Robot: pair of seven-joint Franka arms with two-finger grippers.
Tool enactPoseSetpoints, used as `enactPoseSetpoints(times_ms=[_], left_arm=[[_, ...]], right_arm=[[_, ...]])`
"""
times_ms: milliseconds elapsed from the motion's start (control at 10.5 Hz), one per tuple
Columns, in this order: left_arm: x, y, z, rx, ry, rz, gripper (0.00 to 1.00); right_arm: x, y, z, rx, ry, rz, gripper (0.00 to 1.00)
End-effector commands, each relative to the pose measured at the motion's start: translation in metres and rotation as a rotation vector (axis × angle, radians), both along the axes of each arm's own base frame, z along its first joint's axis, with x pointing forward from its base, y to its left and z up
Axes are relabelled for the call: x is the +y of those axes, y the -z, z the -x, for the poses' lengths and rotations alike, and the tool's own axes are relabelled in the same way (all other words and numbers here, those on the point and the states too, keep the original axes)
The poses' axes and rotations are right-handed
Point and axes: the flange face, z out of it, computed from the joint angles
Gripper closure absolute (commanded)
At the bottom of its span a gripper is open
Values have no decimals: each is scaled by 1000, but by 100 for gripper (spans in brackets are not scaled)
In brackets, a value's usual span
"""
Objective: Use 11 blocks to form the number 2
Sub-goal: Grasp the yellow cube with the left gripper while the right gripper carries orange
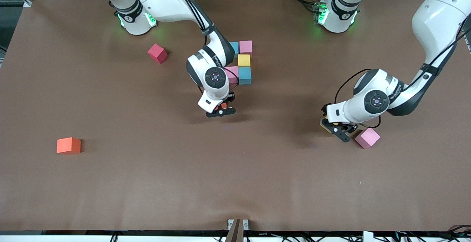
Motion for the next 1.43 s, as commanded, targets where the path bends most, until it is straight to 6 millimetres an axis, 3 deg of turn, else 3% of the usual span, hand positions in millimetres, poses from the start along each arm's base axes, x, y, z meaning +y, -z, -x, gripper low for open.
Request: enactPoseSetpoints(times_ms=[0, 382, 574, 860, 956, 1052, 1147, 1338], left_arm=[[-4, 8, -1, -25, 8, -11, 0], [-1, 21, -1, -13, -1, -10, 0], [-9, 21, 1, -12, 2, -11, 1], [-14, 22, 3, -12, -17, -18, 52], [-15, 21, 2, -16, -21, -18, 64], [-15, 20, 1, -17, -22, -18, 66], [-17, 15, -2, -28, -8, -17, 66], [-51, 3, -3, -57, 37, -15, 66]], right_arm=[[-1, -2, 12, 5, 2, -3, 100], [-4, -3, 16, 9, 2, 0, 100], [-5, -1, 17, 12, 1, 4, 100], [-5, -1, 17, 12, 3, 4, 100], [-5, -2, 16, 11, 9, 4, 76], [-4, -3, 17, 9, 7, 4, 13], [-3, -3, 17, 7, 6, 5, 0], [-3, -4, 16, 5, 5, 3, 0]])
